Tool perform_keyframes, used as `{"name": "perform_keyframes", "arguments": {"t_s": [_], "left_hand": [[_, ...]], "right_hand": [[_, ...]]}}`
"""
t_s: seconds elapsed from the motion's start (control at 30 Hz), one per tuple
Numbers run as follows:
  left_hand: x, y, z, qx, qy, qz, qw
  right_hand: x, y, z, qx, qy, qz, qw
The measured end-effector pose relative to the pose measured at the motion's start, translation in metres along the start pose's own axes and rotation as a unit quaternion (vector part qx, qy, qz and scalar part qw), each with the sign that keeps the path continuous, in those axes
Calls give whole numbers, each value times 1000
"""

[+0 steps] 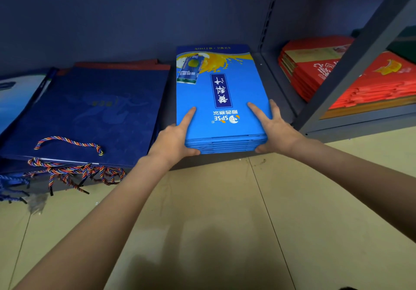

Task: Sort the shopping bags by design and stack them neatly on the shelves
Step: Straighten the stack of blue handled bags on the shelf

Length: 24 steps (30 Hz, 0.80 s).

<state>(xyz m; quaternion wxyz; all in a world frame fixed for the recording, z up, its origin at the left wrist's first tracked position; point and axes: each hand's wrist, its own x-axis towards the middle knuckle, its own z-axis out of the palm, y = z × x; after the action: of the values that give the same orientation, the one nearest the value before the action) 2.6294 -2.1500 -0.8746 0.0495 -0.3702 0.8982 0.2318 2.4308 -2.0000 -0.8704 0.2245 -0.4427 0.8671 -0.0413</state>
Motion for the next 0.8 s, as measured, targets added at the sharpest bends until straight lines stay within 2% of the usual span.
{"name": "perform_keyframes", "arguments": {"t_s": [0.17, 0.3, 0.43, 0.6, 0.8], "left_hand": [[-2, -2, 7, -10, 65, 24, 998], [2, 1, -1, 83, 119, 50, 988], [5, 2, -7, 170, 129, 98, 972], [6, 7, -5, 177, 91, 125, 972], [12, 9, -13, 203, 86, 158, 963]], "right_hand": [[1, 0, -2, 1, 9, -4, 1000], [4, 2, -8, -22, 30, 0, 999], [6, 0, -12, -72, 23, -5, 997], [8, -1, -14, -49, 20, -14, 999], [12, -4, -19, -42, 2, -14, 999]]}}
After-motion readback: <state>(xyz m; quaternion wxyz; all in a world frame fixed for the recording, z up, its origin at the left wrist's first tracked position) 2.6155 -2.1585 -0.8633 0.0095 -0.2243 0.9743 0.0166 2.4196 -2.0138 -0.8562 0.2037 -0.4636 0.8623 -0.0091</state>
